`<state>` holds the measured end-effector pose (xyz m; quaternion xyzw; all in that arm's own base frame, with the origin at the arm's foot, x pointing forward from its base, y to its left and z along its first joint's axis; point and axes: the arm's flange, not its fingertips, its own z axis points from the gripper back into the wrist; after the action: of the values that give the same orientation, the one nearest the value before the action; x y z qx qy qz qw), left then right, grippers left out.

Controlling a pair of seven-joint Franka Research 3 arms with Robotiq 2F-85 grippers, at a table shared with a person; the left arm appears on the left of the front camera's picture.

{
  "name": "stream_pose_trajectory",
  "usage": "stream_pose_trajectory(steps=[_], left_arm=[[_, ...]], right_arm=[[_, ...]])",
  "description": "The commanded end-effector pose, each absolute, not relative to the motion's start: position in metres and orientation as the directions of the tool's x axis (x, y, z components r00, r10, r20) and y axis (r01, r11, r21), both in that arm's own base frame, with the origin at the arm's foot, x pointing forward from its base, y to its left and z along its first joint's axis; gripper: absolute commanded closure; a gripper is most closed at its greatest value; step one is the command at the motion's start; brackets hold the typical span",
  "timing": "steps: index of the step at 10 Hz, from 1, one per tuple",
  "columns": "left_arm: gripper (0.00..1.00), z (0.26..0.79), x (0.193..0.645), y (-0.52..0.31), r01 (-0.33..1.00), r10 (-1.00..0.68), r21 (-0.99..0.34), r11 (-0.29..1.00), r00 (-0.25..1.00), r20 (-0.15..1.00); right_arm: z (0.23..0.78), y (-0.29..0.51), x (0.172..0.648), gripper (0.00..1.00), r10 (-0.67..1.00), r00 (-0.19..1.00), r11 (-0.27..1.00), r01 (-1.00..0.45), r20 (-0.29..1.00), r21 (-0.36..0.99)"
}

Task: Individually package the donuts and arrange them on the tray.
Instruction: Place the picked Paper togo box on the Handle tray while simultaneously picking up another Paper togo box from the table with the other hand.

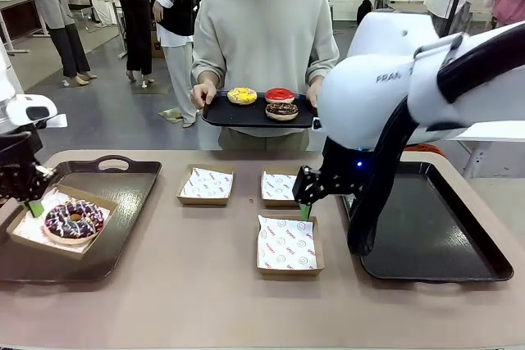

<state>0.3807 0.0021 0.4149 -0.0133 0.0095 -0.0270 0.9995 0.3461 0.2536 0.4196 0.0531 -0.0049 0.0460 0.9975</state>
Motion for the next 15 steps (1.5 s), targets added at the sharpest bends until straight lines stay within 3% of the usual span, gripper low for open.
stream_pose_trajectory(steps=[1,4,15], left_arm=[[0.99,0.402,0.374,0.017,0.068,-0.066,-0.051,0.996,0.997,0.043],[0.99,0.386,0.377,0.024,0.074,-0.069,-0.093,0.993,0.996,0.053],[0.99,0.360,0.388,0.005,0.078,-0.077,-0.011,0.997,0.996,0.034]], right_arm=[[0.401,0.267,0.355,0.00,0.034,0.999,0.997,-0.036,0.016,0.075],[0.373,0.271,0.350,0.00,0.023,1.000,0.999,-0.023,0.015,0.029],[0.322,0.275,0.363,0.00,0.017,1.000,1.000,-0.016,-0.022,0.020]])
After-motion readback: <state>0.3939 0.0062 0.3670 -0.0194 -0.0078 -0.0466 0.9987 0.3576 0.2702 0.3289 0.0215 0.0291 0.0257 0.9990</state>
